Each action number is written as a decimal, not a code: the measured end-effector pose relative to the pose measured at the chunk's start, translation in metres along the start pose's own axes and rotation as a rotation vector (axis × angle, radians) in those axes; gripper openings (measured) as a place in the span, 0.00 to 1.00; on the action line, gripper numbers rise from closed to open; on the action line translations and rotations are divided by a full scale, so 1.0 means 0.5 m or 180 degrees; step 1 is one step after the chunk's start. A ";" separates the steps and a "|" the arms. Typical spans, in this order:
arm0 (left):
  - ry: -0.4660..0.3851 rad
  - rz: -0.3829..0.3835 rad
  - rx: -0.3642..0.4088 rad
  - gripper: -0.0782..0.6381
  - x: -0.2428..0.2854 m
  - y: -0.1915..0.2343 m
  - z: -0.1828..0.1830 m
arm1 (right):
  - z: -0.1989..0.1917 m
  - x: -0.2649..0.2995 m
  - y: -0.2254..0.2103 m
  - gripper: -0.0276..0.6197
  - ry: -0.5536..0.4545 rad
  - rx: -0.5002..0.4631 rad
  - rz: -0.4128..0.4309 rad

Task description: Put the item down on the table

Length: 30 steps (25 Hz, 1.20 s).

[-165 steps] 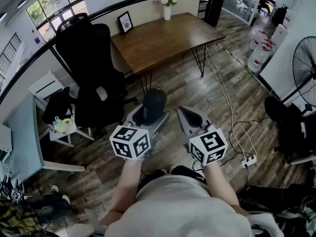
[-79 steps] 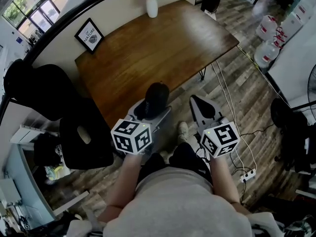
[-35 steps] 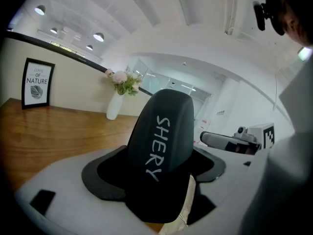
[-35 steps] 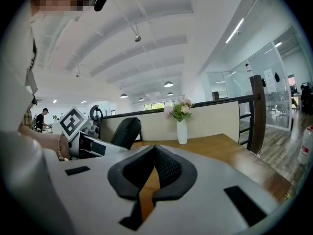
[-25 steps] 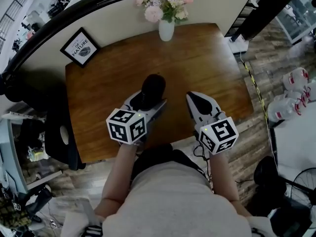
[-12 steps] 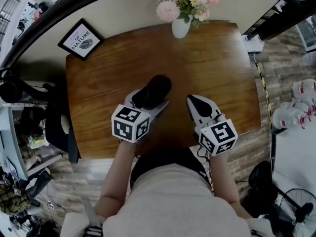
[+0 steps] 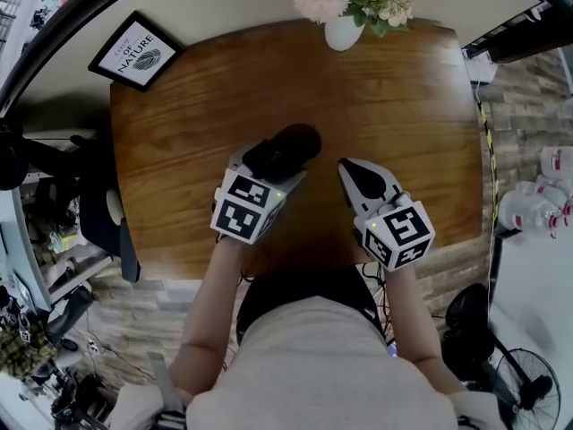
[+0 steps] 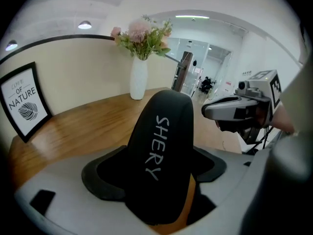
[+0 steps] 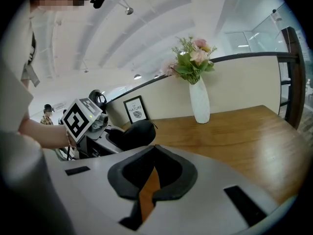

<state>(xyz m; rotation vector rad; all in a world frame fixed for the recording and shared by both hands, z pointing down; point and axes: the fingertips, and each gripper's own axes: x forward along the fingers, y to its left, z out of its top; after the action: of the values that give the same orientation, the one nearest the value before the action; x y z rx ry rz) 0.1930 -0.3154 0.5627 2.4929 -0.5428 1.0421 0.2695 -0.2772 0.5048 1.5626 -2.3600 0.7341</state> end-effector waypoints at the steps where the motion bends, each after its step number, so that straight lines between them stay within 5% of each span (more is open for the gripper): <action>1: 0.0055 0.0029 0.0071 0.67 0.007 0.002 -0.003 | -0.004 0.006 0.000 0.06 0.0032 0.0009 0.0024; 7: 0.0445 0.0095 0.0543 0.67 0.053 0.002 -0.035 | -0.034 0.029 0.010 0.06 0.0215 0.0048 0.0167; 18: 0.0926 0.0031 0.0708 0.67 0.095 0.001 -0.075 | -0.089 0.050 0.007 0.06 0.0515 0.0013 0.0285; 30: 0.0888 0.0118 0.0848 0.67 0.092 -0.008 -0.089 | -0.080 0.022 -0.006 0.06 0.0458 -0.0001 0.0198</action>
<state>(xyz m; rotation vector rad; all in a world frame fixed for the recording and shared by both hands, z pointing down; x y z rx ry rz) 0.1991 -0.2997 0.6244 2.5015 -0.3873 1.5350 0.2639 -0.2660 0.5446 1.3921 -2.3126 0.8300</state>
